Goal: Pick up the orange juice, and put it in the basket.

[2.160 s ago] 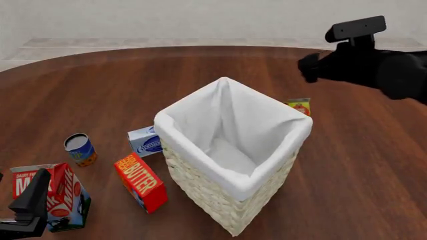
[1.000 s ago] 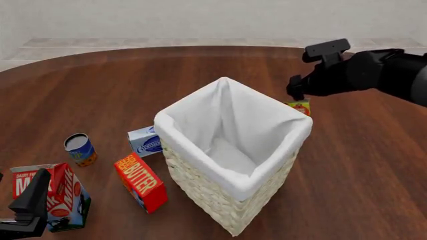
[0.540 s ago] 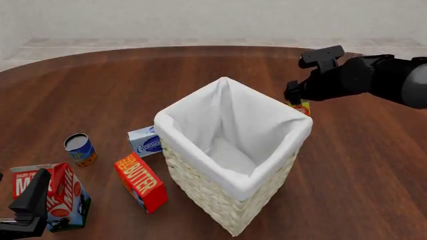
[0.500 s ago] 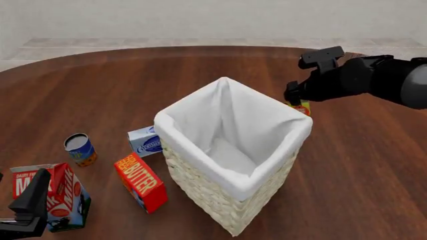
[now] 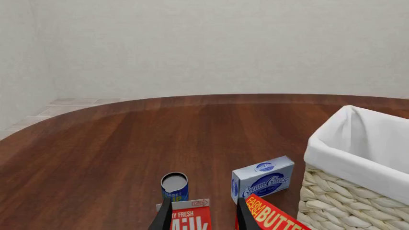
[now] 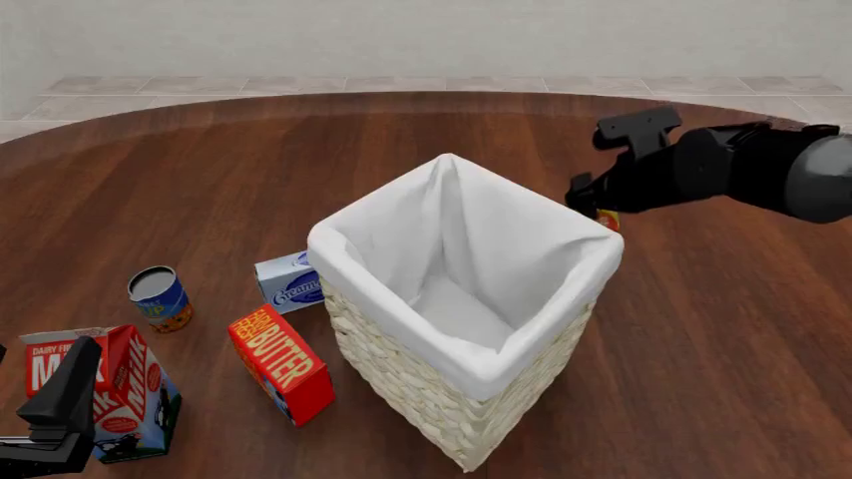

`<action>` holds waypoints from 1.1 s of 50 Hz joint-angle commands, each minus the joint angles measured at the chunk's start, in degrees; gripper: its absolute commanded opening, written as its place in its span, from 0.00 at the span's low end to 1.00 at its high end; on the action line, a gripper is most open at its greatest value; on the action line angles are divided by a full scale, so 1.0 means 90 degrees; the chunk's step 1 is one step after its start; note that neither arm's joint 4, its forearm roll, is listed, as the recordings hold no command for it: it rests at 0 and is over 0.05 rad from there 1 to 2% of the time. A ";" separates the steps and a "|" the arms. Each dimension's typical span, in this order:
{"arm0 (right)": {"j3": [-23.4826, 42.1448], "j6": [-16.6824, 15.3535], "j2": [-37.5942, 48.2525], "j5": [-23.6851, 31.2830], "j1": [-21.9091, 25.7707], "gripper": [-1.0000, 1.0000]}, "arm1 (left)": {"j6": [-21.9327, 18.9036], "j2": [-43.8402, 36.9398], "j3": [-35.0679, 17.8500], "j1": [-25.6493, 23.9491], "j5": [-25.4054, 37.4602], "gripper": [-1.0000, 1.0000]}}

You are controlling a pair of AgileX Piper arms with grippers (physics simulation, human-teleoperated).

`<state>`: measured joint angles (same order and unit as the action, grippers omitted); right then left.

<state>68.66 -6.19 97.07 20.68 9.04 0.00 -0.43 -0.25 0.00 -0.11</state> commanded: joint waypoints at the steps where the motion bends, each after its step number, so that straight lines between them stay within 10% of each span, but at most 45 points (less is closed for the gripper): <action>1: -0.0061 0.0055 0.0063 -0.0055 0.0046 1.00 | 0.0000 -0.0001 0.0000 0.0000 0.0000 1.00; 55: -0.0389 0.0141 0.0327 -0.0356 -0.0041 1.00 | -0.0001 0.0000 0.0000 0.0000 0.0000 1.00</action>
<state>65.53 -5.01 99.56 17.86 8.92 0.00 -0.42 -0.25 0.00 -0.11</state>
